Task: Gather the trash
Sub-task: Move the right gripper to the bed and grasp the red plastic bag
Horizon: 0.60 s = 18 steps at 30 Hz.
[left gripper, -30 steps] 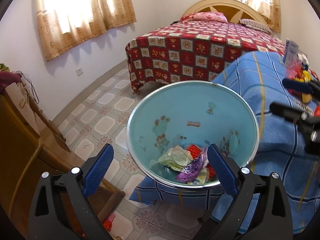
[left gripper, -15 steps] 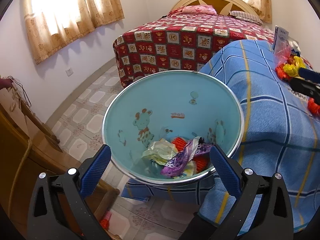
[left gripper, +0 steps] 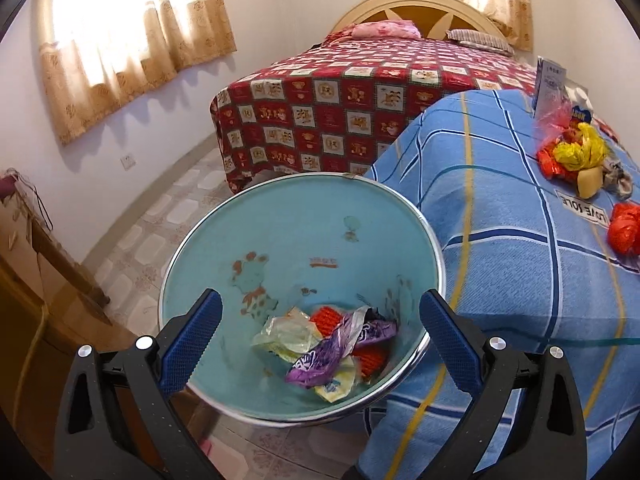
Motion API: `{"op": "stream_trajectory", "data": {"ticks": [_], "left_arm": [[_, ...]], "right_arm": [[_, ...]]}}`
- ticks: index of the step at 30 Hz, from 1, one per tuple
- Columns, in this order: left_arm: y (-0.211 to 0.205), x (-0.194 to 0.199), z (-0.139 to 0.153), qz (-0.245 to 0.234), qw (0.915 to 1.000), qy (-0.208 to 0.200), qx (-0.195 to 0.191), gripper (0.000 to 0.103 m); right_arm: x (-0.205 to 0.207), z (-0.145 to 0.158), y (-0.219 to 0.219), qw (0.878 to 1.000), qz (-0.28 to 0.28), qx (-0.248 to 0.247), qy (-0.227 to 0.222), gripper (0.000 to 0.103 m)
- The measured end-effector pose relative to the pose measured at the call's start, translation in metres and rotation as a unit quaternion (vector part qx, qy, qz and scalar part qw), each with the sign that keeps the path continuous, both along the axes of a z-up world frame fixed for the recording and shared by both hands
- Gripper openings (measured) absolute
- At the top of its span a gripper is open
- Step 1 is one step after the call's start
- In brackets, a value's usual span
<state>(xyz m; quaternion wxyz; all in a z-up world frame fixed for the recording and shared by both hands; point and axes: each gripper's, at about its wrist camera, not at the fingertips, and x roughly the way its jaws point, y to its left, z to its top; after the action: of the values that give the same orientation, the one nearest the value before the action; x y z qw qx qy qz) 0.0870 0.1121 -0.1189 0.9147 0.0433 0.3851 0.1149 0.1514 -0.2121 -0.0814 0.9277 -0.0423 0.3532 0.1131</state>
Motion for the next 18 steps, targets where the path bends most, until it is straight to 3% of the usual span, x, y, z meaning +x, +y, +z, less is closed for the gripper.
{"op": "stream_trajectory", "data": {"ticks": [12, 18], "left_arm": [[0.007, 0.008, 0.000, 0.000, 0.9999, 0.006, -0.012, 0.097], [0.004, 0.010, 0.004, -0.010, 0.9999, 0.000, -0.011, 0.097]], "right_arm": [[0.009, -0.025, -0.007, 0.998, 0.028, 0.011, 0.057, 0.062], [0.009, -0.027, -0.001, 0.993, 0.071, 0.040, 0.082, 0.025]]}}
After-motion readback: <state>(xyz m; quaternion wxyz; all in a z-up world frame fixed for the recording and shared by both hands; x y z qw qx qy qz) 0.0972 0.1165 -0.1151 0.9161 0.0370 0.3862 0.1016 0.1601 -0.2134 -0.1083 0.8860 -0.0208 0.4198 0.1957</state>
